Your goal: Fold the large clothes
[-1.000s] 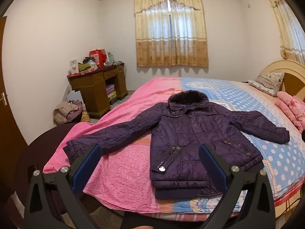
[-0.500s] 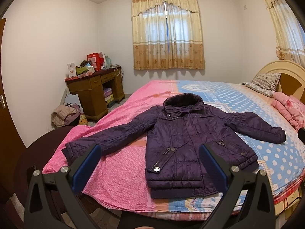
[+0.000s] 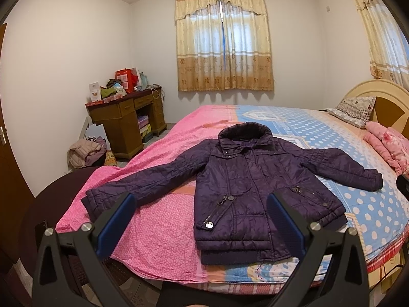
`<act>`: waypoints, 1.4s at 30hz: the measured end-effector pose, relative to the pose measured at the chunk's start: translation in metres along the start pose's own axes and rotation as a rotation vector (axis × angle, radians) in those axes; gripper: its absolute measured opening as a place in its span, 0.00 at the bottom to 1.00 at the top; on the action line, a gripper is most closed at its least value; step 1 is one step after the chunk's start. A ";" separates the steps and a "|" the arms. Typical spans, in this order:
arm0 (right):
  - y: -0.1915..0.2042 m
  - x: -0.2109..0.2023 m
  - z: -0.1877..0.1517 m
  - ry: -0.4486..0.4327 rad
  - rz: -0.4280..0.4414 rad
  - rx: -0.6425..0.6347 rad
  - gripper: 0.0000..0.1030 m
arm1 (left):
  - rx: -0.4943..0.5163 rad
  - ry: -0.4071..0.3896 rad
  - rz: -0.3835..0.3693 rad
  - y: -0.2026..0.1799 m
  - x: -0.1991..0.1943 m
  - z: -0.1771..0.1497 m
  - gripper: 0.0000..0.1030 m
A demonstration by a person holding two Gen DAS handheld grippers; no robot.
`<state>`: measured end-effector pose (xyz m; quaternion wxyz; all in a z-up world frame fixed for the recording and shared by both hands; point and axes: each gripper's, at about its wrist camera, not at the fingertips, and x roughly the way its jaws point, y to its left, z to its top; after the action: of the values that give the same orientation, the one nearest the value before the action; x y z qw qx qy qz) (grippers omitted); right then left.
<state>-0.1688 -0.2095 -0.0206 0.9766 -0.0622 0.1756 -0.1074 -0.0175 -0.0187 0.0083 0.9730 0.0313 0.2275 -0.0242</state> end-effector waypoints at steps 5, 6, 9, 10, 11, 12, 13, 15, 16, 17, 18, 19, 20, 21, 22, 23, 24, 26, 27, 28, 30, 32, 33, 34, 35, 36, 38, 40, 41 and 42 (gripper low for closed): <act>0.003 0.000 0.000 0.004 0.003 -0.003 0.99 | 0.003 0.003 -0.003 0.000 0.001 0.000 1.00; 0.003 0.001 0.000 0.004 0.003 -0.005 0.99 | 0.005 0.005 -0.005 0.000 0.001 0.000 1.00; 0.002 0.002 0.000 0.003 0.005 -0.001 0.99 | 0.007 0.006 -0.006 0.001 0.002 -0.001 1.00; 0.002 0.002 0.000 0.004 0.004 -0.001 0.99 | 0.006 0.006 -0.006 0.000 0.002 -0.001 1.00; 0.002 0.002 0.000 0.004 0.003 0.000 0.99 | 0.006 0.006 -0.005 0.000 0.003 -0.002 1.00; 0.002 0.002 -0.001 0.005 0.003 -0.002 0.99 | 0.006 0.005 -0.003 0.000 0.002 -0.002 1.00; 0.002 0.002 -0.001 0.004 0.004 -0.001 0.99 | 0.007 0.005 -0.005 0.000 0.002 -0.002 1.00; 0.003 0.002 -0.001 0.006 0.006 -0.001 0.99 | 0.008 0.008 -0.006 0.000 0.003 -0.002 1.00; 0.004 0.002 -0.001 0.006 0.006 -0.004 0.99 | 0.008 0.010 -0.007 0.000 0.003 -0.002 1.00; 0.004 0.003 -0.002 0.006 0.006 -0.004 0.99 | 0.009 0.011 -0.007 0.000 0.004 -0.003 1.00; 0.005 0.003 -0.001 0.006 0.008 -0.005 0.99 | 0.009 0.011 -0.007 0.000 0.004 -0.004 1.00; 0.003 0.003 -0.002 0.006 0.008 -0.003 0.99 | 0.010 0.011 -0.007 0.000 0.004 -0.004 1.00; 0.004 0.003 -0.002 0.005 0.008 -0.003 0.99 | 0.010 0.010 -0.005 0.000 0.004 -0.004 1.00; 0.004 0.004 -0.002 0.006 0.008 -0.003 0.99 | 0.008 0.009 -0.006 0.000 0.004 -0.004 1.00; 0.004 0.004 -0.002 0.008 0.008 -0.003 0.99 | 0.008 0.010 -0.007 0.000 0.004 -0.004 1.00; 0.003 0.004 -0.002 0.009 0.009 -0.002 0.99 | 0.009 0.010 -0.006 0.000 0.004 -0.004 1.00; 0.003 0.004 -0.002 0.009 0.009 -0.002 0.99 | 0.010 0.010 -0.005 0.000 0.004 -0.003 1.00; 0.003 0.004 -0.003 0.010 0.010 -0.002 0.99 | 0.009 0.012 -0.007 0.000 0.004 -0.004 1.00; 0.003 0.004 -0.002 0.011 0.010 -0.003 0.99 | 0.008 0.011 -0.006 0.000 0.004 -0.004 1.00; 0.002 0.005 -0.003 0.012 0.011 -0.003 0.99 | 0.008 0.012 -0.006 0.000 0.004 -0.005 1.00; 0.002 0.004 -0.002 0.011 0.011 -0.003 0.99 | 0.008 0.013 -0.008 0.000 0.005 -0.005 1.00; 0.002 0.005 -0.003 0.011 0.011 -0.003 0.99 | 0.010 0.011 -0.006 0.000 0.005 -0.006 1.00; 0.002 0.005 -0.003 0.011 0.012 -0.002 0.99 | 0.011 0.013 -0.006 0.000 0.005 -0.005 1.00; 0.002 0.005 -0.003 0.012 0.012 -0.002 0.99 | 0.009 0.014 -0.009 0.001 0.005 -0.005 1.00; 0.003 0.005 -0.003 0.011 0.011 -0.002 0.99 | 0.009 0.014 -0.010 0.000 0.005 -0.006 1.00; 0.002 0.005 -0.003 0.011 0.012 -0.002 0.99 | 0.010 0.013 -0.007 0.000 0.005 -0.006 1.00; 0.003 0.005 -0.003 0.012 0.011 -0.003 0.99 | 0.009 0.015 -0.009 0.001 0.005 -0.007 1.00; 0.003 0.004 -0.003 0.011 0.014 -0.003 0.99 | 0.008 0.015 -0.008 0.000 0.005 -0.007 1.00; 0.003 0.005 -0.003 0.011 0.014 -0.004 0.99 | 0.009 0.016 -0.009 0.000 0.005 -0.007 1.00; 0.003 0.005 -0.004 0.012 0.015 -0.005 0.99 | 0.009 0.017 -0.011 0.000 0.006 -0.007 1.00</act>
<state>-0.1646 -0.2080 -0.0261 0.9762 -0.0625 0.1821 -0.1000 -0.0155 -0.0180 -0.0004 0.9707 0.0346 0.2357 -0.0303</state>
